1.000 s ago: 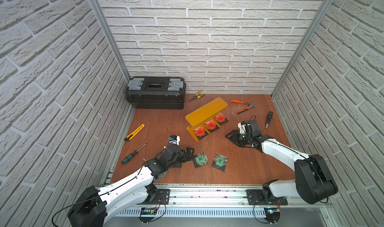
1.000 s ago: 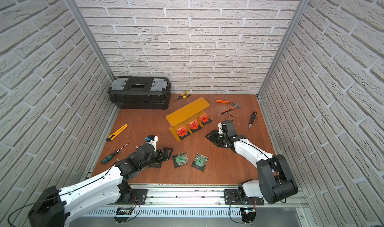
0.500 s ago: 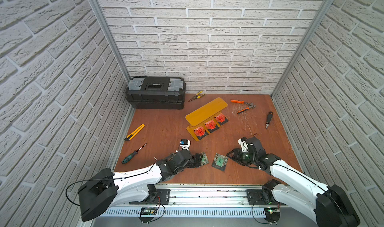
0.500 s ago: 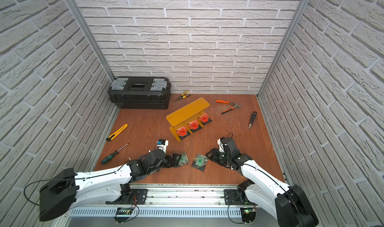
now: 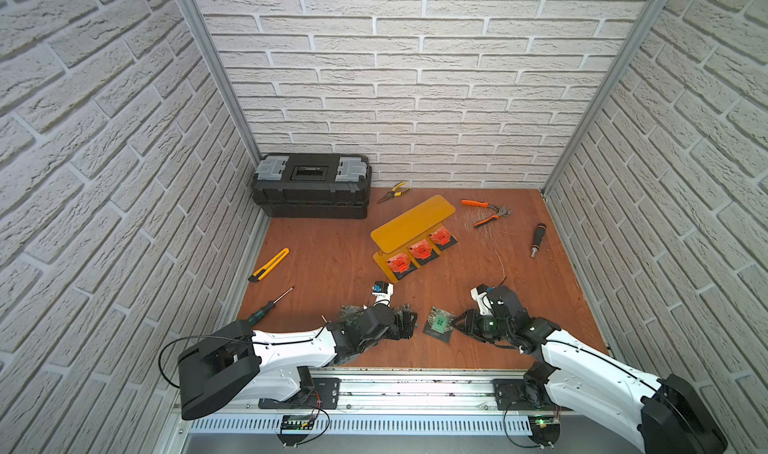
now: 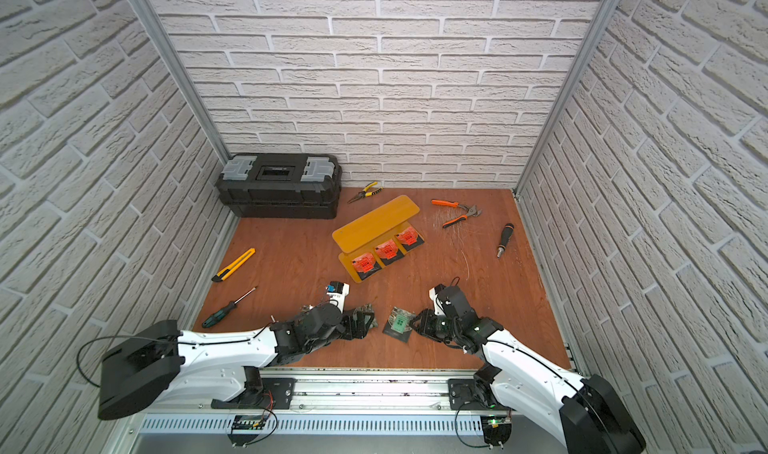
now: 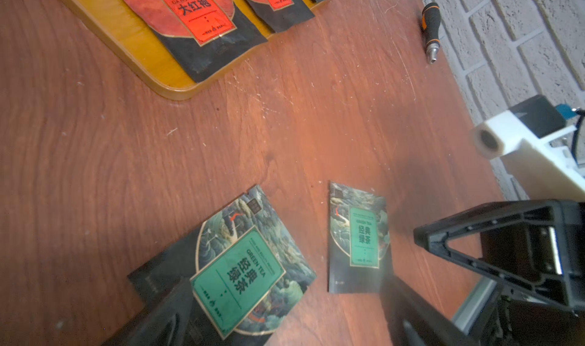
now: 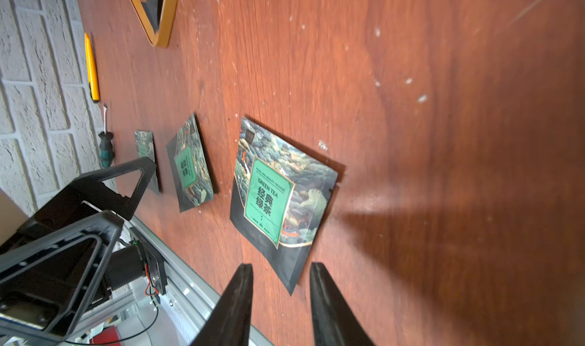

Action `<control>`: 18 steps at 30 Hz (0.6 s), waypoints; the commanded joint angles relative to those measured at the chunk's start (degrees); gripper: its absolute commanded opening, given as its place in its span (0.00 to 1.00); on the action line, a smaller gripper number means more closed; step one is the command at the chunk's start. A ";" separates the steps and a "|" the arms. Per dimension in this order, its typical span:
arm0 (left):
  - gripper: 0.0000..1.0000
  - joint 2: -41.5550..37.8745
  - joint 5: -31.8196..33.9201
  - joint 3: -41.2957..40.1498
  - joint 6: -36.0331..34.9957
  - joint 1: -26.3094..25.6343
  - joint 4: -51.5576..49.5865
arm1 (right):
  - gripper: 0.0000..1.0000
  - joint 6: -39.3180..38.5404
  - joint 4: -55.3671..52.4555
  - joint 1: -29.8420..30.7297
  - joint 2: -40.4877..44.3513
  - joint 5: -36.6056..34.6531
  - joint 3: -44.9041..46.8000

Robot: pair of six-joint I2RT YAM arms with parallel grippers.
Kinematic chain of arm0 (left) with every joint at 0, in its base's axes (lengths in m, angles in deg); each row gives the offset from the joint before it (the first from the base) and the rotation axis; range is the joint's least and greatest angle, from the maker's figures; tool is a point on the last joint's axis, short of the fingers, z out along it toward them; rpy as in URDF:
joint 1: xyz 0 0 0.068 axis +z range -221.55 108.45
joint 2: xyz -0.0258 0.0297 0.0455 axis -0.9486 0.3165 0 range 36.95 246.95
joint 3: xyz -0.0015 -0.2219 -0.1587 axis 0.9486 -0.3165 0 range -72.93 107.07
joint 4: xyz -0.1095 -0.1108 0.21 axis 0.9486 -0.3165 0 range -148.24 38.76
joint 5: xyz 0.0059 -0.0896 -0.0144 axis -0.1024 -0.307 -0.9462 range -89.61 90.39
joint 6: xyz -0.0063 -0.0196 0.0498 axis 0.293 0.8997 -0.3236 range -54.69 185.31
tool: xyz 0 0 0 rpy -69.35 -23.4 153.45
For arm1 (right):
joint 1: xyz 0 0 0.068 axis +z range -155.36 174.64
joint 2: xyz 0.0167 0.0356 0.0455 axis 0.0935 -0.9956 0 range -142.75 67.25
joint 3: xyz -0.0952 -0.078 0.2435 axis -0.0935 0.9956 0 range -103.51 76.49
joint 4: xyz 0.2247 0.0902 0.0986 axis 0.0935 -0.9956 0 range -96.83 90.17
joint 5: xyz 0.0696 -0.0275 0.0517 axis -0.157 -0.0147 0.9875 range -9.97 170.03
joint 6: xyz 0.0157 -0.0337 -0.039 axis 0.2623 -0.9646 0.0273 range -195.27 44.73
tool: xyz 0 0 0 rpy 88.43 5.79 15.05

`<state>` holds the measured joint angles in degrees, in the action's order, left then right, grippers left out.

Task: Place the tea bags on the shelf by color
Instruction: Pick up the tea bag from the center of the board.

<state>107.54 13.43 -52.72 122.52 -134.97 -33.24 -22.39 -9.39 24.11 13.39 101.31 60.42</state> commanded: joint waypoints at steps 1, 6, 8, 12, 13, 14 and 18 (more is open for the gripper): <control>0.98 1.11 0.89 1.46 -0.46 -0.86 4.28 | 0.30 0.51 5.81 1.33 -2.42 0.51 0.65; 0.98 2.17 1.06 1.65 -0.91 -1.58 5.55 | 0.25 0.55 8.21 2.61 -6.42 0.10 0.05; 0.98 2.45 1.12 2.01 -1.30 -1.79 5.50 | 0.24 0.55 8.48 2.70 -7.80 0.00 -0.13; 0.98 3.52 1.11 3.23 -1.93 -1.97 5.59 | 0.22 0.76 8.41 2.78 -8.89 -1.15 -0.35; 0.98 3.89 0.84 3.57 -2.09 -1.95 5.63 | 0.22 0.88 8.33 2.78 -8.80 -1.67 -0.36; 0.98 4.32 0.65 4.01 -2.27 -1.94 5.92 | 0.21 0.84 8.32 2.78 -8.64 -2.44 -0.36; 0.98 6.41 -0.65 5.43 -2.80 -1.92 7.27 | 0.20 0.21 8.53 2.74 -9.68 -3.78 -1.04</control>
<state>112.63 13.32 -48.79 121.23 -136.56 -29.35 -21.86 -3.08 26.43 4.40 99.34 60.42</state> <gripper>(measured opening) 0.982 0.198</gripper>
